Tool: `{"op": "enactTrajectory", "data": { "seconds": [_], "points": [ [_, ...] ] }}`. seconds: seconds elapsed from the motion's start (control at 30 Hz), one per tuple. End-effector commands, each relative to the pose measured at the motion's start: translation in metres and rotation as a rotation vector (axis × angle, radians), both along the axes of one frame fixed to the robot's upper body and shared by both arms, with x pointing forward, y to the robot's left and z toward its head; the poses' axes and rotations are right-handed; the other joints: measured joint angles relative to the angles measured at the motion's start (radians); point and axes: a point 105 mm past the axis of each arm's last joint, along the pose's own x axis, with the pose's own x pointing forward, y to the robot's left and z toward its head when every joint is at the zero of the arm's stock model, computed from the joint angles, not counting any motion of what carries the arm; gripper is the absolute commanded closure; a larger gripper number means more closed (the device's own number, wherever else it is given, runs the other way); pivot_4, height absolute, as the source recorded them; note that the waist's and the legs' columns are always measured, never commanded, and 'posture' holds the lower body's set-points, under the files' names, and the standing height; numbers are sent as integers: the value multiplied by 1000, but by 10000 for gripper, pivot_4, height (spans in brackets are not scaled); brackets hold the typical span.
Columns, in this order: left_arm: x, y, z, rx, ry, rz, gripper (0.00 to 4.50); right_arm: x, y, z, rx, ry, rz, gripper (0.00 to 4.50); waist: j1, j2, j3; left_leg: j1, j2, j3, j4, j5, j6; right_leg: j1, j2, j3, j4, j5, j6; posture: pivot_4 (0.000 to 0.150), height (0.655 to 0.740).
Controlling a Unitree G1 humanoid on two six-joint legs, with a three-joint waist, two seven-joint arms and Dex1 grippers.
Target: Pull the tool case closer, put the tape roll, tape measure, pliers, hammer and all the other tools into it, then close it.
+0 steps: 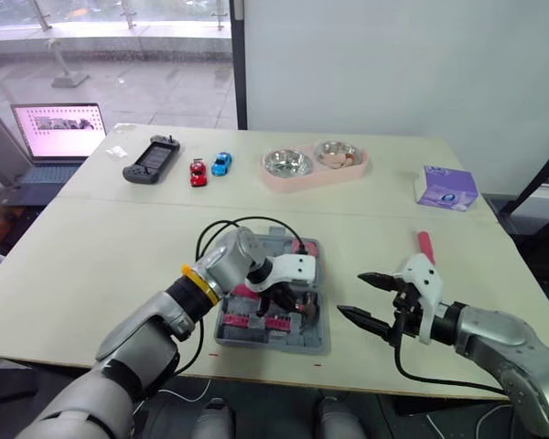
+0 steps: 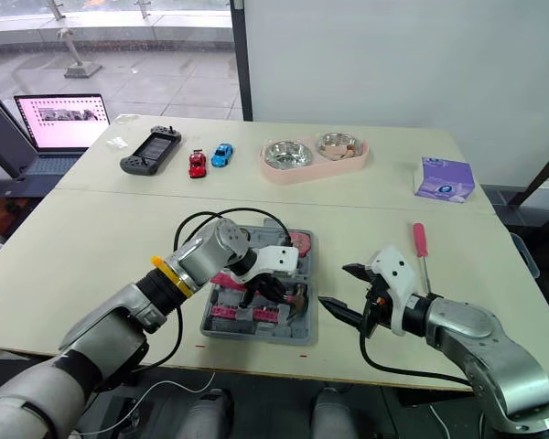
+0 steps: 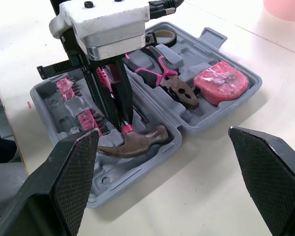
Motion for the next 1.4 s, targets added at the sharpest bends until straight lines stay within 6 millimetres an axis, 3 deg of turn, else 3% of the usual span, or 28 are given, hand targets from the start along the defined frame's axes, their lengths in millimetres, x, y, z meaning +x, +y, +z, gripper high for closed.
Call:
{"op": "enactTrajectory", "data": {
  "seconds": [0.03,0.87,0.93,0.97,1.1,1.4],
  "points": [
    [3,-1,3,24,-23,-11,44658,-2,4,9,11,-41,13,0,0,0,0,0,0,0,0,0,0,0,0,0,0,0,0,1500,7400],
    [5,0,-1,48,-24,2,44658,-2,2,7,13,-37,9,0,0,0,0,0,0,0,0,0,0,0,0,0,0,0,0,1500,7400],
    [6,0,-1,45,-33,3,35431,-2,2,7,13,-37,9,0,0,0,0,0,0,0,0,0,0,0,0,0,0,0,0,1500,7400],
    [6,0,0,42,-37,3,33178,-2,2,7,14,-37,9,0,1,0,0,0,0,0,0,0,0,0,0,0,0,0,0,1500,7400],
    [9,1,12,25,-59,7,14710,-2,2,6,16,-35,7,0,0,0,0,0,0,0,0,0,0,0,0,0,0,0,0,1500,7400],
    [7,22,49,-72,-139,34,14710,-2,3,5,24,-36,3,0,-1,0,0,0,0,0,0,0,0,0,0,0,0,0,0,1500,7400]
  ]
}}
